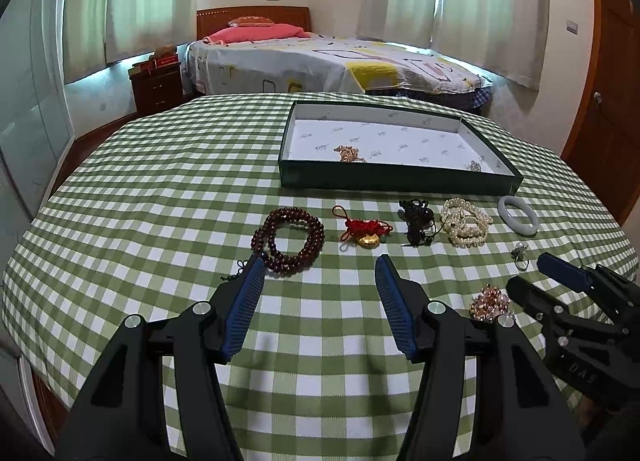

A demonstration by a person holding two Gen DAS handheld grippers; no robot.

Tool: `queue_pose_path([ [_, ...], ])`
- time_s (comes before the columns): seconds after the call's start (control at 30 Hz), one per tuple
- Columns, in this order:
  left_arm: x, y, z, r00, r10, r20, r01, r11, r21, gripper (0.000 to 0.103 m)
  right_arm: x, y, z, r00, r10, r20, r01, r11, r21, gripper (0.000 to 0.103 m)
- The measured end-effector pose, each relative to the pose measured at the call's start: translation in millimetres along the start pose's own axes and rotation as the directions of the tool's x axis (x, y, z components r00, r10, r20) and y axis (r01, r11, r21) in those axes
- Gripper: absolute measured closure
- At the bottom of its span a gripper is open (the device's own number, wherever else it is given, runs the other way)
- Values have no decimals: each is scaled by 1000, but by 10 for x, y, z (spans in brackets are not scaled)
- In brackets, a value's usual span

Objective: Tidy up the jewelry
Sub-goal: 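Withdraw both open tools from the tray back toward the remaining jewelry, then grasp the pearl flower brooch with the right tool while the left tool grasps the red tassel pendant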

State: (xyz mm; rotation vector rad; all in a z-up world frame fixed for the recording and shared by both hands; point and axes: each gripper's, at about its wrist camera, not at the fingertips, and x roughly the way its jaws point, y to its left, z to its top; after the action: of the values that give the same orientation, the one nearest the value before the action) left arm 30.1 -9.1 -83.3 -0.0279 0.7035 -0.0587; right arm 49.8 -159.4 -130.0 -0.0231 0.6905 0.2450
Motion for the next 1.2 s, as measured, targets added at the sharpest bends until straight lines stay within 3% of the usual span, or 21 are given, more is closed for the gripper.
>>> queue_pose_path([
  [0.47, 129, -30, -72, 999, -9, -43, 9, 1000, 1, 47, 281, 108, -91, 992, 17, -124, -21, 999, -34, 42],
  [0.63, 166, -59, -77, 999, -13, -51, 14, 1000, 4, 47, 255, 122, -107, 990, 59, -126, -64, 997, -41, 60],
  [0.87, 223, -110, -90, 998, -20, -63, 21, 1000, 12, 47, 196, 59, -77, 992, 73, -104, -75, 997, -15, 60],
  [1.2, 288, -281, -109, 995, -49, -82, 54, 997, 62, 47, 85, -149, 5, 999, 22, -46, -22, 1000, 18, 60],
])
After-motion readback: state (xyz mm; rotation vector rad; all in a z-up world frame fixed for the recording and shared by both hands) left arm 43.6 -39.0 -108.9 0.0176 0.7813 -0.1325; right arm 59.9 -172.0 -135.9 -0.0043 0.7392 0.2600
